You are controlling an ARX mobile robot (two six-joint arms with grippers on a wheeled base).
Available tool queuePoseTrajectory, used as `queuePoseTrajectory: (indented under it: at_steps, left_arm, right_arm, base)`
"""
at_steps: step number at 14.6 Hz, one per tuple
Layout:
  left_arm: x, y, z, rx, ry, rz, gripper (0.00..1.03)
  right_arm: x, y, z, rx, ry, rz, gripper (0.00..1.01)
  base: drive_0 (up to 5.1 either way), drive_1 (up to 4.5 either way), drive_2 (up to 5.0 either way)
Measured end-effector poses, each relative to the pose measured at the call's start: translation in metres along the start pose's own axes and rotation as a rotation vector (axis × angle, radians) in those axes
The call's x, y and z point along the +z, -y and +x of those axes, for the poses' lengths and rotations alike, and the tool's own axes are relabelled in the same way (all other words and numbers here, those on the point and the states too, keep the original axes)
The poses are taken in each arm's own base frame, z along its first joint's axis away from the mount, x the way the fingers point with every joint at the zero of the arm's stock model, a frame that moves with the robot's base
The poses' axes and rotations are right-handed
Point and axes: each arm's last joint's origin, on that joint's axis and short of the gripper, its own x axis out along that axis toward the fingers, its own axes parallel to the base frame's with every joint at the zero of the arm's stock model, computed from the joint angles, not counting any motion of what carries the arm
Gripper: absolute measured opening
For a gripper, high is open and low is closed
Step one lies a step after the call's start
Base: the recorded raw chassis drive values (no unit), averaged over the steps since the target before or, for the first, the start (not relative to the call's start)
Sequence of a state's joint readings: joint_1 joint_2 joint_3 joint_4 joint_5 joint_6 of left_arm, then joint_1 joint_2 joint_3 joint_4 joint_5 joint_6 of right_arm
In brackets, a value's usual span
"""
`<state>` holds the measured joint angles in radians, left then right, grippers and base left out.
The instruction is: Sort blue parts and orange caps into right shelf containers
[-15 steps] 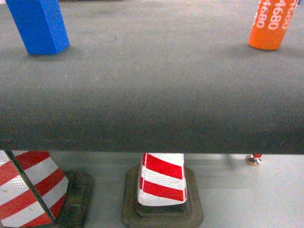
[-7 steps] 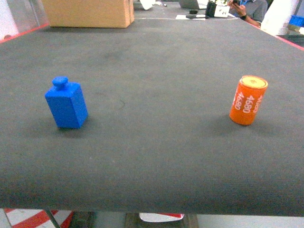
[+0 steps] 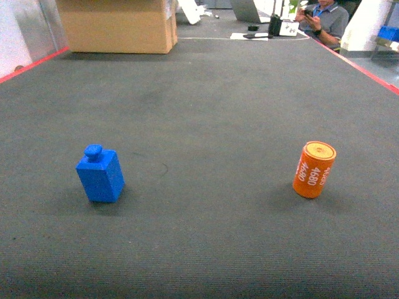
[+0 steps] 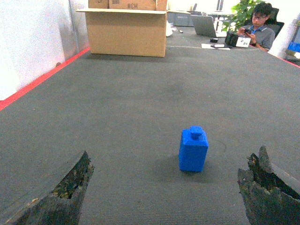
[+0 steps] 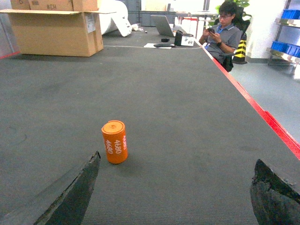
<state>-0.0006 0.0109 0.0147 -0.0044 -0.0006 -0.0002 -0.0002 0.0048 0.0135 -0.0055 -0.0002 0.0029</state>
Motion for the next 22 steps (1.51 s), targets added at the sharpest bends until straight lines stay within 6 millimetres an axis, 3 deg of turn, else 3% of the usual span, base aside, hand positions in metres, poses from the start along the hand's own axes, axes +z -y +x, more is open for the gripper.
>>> queuePoseTrajectory:
  at_steps: [22]
  left_arm:
    - [0.0000, 0.0000, 0.0000, 0.000, 0.000, 0.000, 0.98]
  right_arm:
    - [0.0000, 0.0000, 0.0000, 0.000, 0.000, 0.000, 0.98]
  base:
    - [0.0, 0.00, 0.0]
